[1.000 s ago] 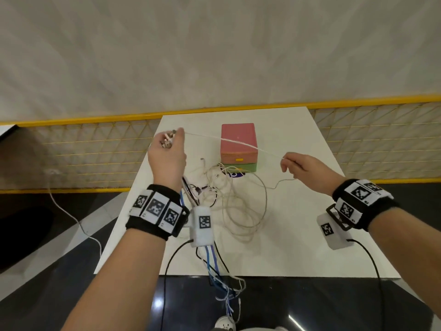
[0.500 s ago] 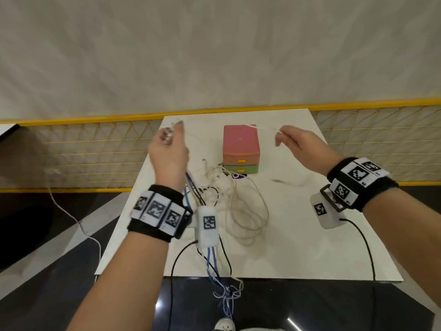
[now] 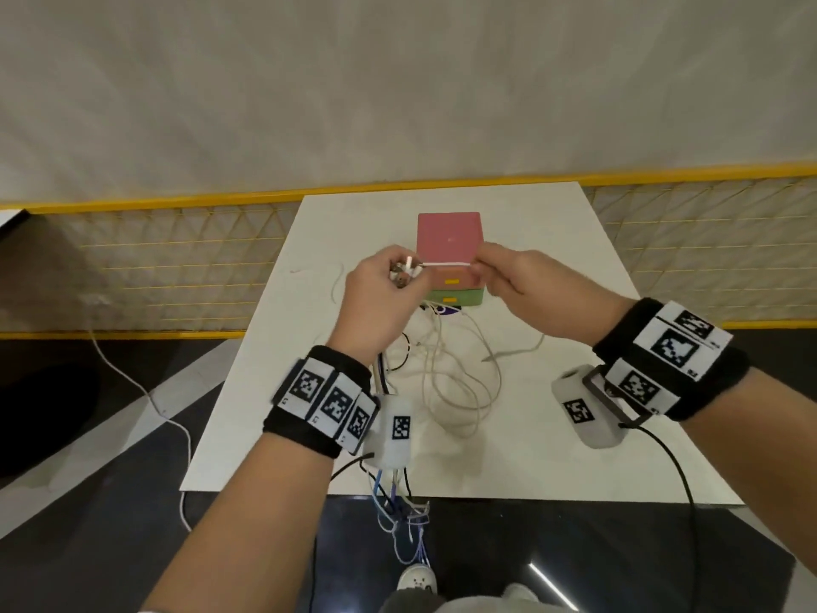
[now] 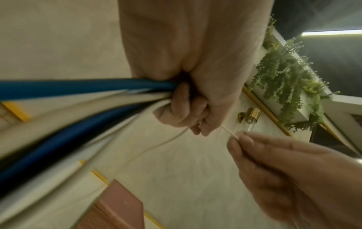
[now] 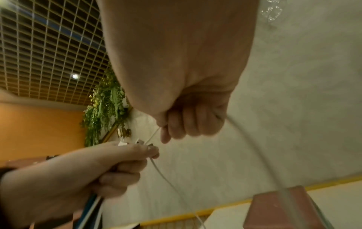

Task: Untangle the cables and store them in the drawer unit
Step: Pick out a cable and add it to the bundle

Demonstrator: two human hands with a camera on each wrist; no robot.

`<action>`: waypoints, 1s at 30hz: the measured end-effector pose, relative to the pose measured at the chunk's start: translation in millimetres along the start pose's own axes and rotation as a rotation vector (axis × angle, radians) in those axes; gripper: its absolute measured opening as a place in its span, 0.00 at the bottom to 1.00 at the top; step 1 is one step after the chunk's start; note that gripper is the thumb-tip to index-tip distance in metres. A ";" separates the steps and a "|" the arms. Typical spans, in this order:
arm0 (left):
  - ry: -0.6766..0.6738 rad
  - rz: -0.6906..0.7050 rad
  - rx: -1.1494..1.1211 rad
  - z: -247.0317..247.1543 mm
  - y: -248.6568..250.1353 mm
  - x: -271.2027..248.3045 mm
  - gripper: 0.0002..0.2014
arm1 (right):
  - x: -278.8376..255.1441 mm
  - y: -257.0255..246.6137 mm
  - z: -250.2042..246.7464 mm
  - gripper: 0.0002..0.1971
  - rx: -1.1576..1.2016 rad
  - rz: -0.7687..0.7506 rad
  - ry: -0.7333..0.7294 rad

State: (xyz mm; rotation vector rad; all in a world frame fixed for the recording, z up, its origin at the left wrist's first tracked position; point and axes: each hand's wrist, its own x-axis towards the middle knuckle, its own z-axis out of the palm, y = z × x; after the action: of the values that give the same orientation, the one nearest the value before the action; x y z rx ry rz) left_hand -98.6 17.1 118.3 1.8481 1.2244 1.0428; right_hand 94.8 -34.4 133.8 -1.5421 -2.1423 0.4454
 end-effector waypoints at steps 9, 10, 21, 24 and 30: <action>0.047 -0.066 0.164 -23.0 -23.2 -25.2 0.11 | -50.9 -10.8 74.1 0.08 0.351 0.202 -0.597; 0.019 -0.090 0.193 -24.5 -25.4 -30.3 0.14 | -56.9 -13.4 83.1 0.08 0.389 0.222 -0.649; 0.010 -0.139 0.030 -40.0 -20.4 -71.5 0.09 | -91.0 19.2 143.1 0.17 -0.204 0.191 -0.915; -0.100 -0.105 -0.124 -34.3 -4.9 -78.8 0.05 | -66.5 5.1 120.1 0.21 0.096 0.194 -0.526; -0.214 -0.031 -0.312 -14.1 18.3 -81.2 0.02 | -36.4 -48.4 117.7 0.25 0.542 0.017 -0.501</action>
State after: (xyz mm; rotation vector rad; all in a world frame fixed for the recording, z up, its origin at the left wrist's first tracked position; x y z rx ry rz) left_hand -123.2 -63.6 120.1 1.6444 0.9055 0.9323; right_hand 2.2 -83.6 53.0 -1.2174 -2.0869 1.4104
